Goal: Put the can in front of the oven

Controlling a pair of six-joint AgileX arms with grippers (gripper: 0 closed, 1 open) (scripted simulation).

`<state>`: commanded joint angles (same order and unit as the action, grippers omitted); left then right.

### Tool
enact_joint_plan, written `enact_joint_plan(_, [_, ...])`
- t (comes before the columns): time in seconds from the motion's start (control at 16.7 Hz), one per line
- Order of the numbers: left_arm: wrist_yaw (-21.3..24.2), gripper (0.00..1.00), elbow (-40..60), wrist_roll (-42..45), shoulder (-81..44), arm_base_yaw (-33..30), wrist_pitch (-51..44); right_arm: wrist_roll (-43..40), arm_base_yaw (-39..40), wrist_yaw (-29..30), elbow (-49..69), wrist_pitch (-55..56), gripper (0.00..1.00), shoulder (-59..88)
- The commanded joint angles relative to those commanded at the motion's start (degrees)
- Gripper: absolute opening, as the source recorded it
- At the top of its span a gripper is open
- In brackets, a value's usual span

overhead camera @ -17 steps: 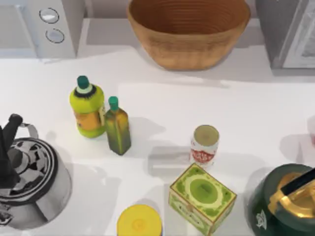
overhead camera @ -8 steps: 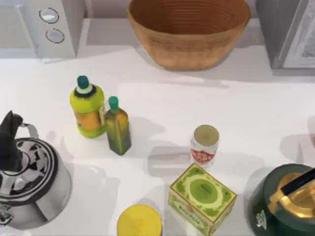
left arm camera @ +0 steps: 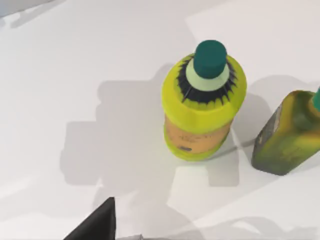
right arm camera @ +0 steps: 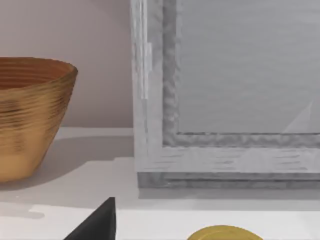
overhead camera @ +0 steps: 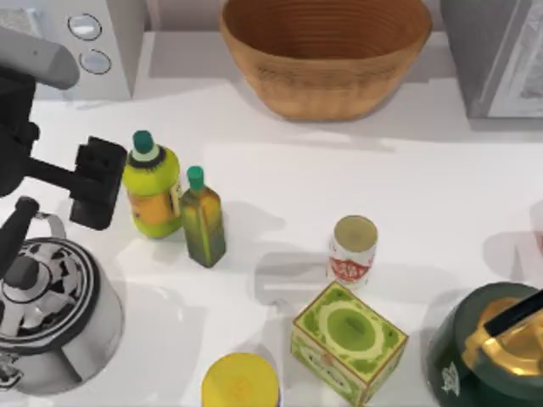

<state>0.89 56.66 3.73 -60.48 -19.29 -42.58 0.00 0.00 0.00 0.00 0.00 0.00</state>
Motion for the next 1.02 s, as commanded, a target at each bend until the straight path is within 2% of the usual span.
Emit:
enact_joint_plan(0.3, [0.59,1.00,26.60,-0.24,-29.08,-11.09,-19.47,0.00,0.00,0.00,0.00,0.00,1.00,0.00])
enact_joint_plan(0.54, [0.85,1.00,47.25,-1.75,-49.46,-19.59,-31.39,0.00,0.00,0.00,0.00,0.00,1.00,0.00])
enact_joint_plan(0.78, [0.41,1.00,64.54,-4.02,-65.81,-25.92,-39.09,0.00,0.00,0.00,0.00,0.00,1.00,0.00])
enact_joint_plan(1.02, [-0.34,1.00,76.18,-5.99,-76.28,-29.57,-42.97,0.00,0.00,0.00,0.00,0.00,1.00,0.00])
